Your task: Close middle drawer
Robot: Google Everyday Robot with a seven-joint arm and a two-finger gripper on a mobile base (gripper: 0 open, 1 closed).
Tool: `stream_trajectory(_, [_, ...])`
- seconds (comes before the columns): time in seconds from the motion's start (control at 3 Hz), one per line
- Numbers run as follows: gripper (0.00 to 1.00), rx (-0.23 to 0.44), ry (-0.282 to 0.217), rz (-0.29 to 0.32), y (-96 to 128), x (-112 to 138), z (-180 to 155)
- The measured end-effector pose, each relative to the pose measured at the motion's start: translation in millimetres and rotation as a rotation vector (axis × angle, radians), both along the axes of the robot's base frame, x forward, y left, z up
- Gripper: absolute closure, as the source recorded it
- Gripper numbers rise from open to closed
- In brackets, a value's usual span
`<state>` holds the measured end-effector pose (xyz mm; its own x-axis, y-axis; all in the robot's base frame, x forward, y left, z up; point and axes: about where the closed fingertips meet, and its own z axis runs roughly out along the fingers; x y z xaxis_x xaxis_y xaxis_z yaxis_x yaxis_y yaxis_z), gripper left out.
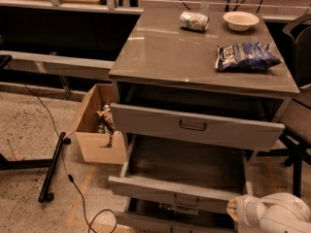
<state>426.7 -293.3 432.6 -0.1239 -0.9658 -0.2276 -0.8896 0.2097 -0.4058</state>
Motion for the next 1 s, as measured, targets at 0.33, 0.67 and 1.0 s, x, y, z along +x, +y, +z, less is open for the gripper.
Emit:
stream_trajectory(0.33, [1.0, -0.003, -0.033, -0.007, 10, 30, -8])
stream_trajectory(0.67, [1.0, -0.022, -0.054, -0.003, 26, 55, -28])
stream_trajectory(1.0, [1.0, -0.07, -0.092, 0.031, 37, 78, -42])
